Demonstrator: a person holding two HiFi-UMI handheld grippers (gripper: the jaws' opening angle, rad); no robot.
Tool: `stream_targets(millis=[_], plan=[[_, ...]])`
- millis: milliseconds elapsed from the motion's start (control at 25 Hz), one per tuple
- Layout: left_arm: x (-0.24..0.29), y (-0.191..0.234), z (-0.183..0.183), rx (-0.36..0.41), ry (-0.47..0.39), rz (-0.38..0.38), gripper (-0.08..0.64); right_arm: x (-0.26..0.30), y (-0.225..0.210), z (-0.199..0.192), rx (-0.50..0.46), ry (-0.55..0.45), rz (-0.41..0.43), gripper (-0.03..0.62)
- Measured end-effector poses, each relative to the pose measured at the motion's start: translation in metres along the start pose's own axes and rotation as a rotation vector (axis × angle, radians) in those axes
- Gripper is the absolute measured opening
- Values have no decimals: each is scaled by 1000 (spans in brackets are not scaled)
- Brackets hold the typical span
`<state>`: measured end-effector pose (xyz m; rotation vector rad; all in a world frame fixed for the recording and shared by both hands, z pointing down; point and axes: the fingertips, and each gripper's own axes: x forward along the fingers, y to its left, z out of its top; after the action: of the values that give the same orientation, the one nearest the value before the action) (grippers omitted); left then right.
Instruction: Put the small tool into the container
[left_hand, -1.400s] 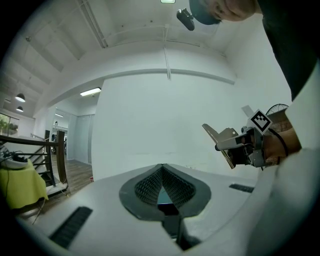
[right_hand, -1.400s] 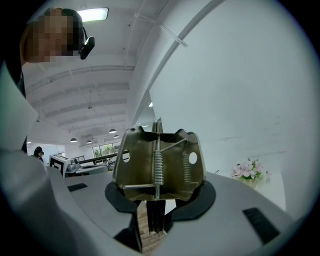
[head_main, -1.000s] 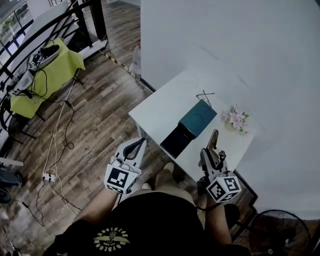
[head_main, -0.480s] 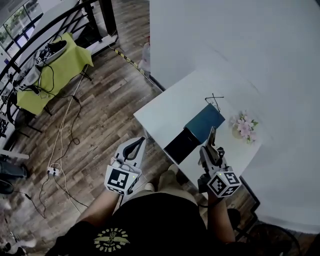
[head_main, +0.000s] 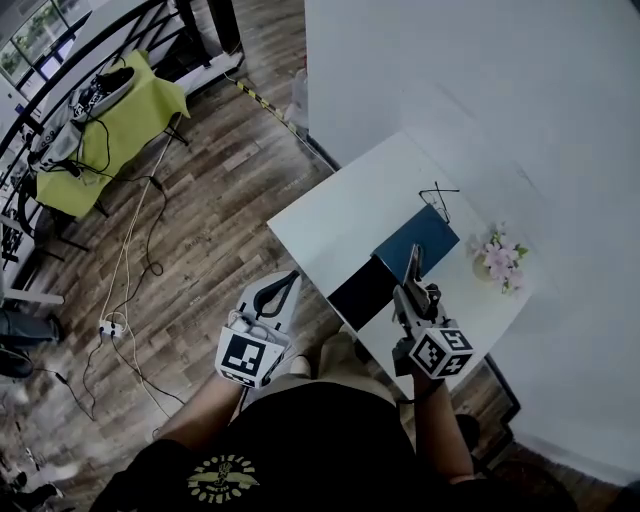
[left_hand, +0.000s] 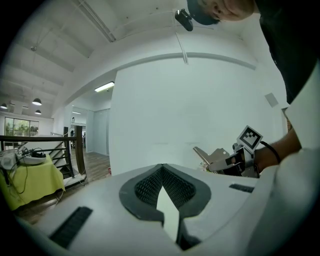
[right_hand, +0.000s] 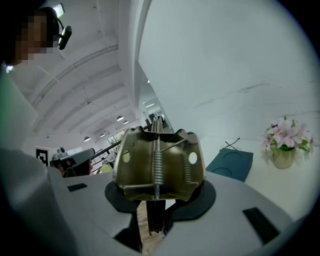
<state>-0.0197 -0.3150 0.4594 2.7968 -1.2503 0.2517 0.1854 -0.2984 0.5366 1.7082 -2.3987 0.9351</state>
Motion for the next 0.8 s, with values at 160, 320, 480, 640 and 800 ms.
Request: stream_targets(millis=[160, 320, 480, 640, 800], plan=[[18, -1, 3, -11, 1, 1, 6, 19, -13, -19, 19, 60, 3, 129], [29, -2, 5, -7, 1, -4, 6, 35, -25, -40, 50, 121, 4, 129], [35, 0, 0, -5, 15, -5, 6, 48, -34, -65, 98, 184, 11, 129], [36, 4, -8, -22, 47, 6, 6, 61, -39, -95, 141, 251, 15, 129], [37, 3, -11, -12, 54, 13, 6, 72, -48, -120, 197, 299, 12, 129]])
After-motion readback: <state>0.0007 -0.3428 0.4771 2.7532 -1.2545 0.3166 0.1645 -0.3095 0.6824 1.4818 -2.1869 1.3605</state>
